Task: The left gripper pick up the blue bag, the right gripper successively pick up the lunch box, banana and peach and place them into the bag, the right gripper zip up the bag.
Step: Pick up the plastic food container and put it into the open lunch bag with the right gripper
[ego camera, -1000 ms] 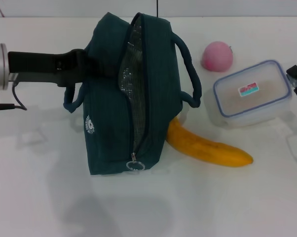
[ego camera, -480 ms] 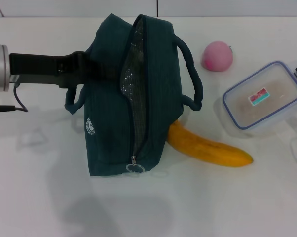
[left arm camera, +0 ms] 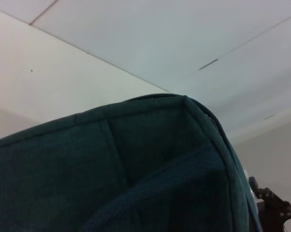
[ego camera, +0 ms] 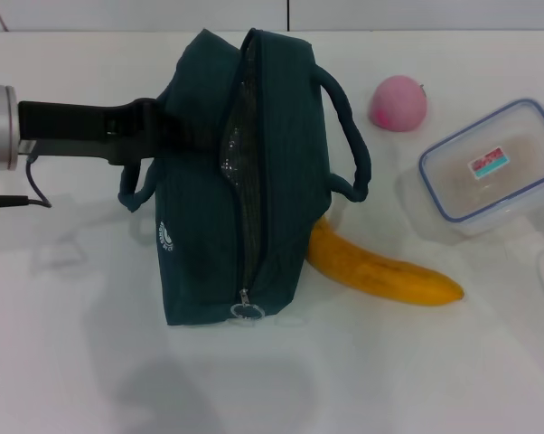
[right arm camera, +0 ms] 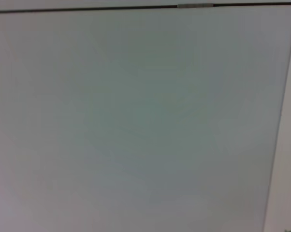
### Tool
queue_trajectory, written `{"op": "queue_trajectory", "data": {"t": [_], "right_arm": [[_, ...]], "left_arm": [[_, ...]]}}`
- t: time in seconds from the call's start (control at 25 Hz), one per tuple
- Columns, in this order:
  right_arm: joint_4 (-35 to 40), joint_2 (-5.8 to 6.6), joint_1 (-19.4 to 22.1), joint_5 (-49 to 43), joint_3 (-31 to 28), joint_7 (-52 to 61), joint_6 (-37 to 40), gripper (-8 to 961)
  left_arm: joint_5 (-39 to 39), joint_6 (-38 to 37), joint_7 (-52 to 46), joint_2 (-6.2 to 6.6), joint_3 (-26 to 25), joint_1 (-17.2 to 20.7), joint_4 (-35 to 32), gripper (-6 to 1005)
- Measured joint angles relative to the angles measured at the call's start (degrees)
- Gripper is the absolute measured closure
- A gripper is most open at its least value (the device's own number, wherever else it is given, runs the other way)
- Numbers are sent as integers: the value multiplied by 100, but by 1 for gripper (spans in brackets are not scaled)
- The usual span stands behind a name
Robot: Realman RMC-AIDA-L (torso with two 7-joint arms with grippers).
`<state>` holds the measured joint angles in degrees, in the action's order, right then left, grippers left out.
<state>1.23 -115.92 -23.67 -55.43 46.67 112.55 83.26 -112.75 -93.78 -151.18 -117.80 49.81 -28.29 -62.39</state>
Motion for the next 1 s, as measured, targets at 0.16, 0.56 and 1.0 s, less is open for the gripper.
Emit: {"op": "queue_trajectory", "data": {"t": [0.16, 0.56, 1.0], "right_arm": [[-51, -10, -8, 134, 0, 145, 174, 854], [-507, -35, -207, 585, -13, 338, 986, 854], [-779, -35, -766, 567, -430, 532, 1754, 854]], "left_arm": [[0, 0, 59, 14, -4, -32, 111, 976], [5, 0, 86, 28, -6, -150, 122, 977], [9, -9, 91, 25, 5, -231, 122, 977]]}}
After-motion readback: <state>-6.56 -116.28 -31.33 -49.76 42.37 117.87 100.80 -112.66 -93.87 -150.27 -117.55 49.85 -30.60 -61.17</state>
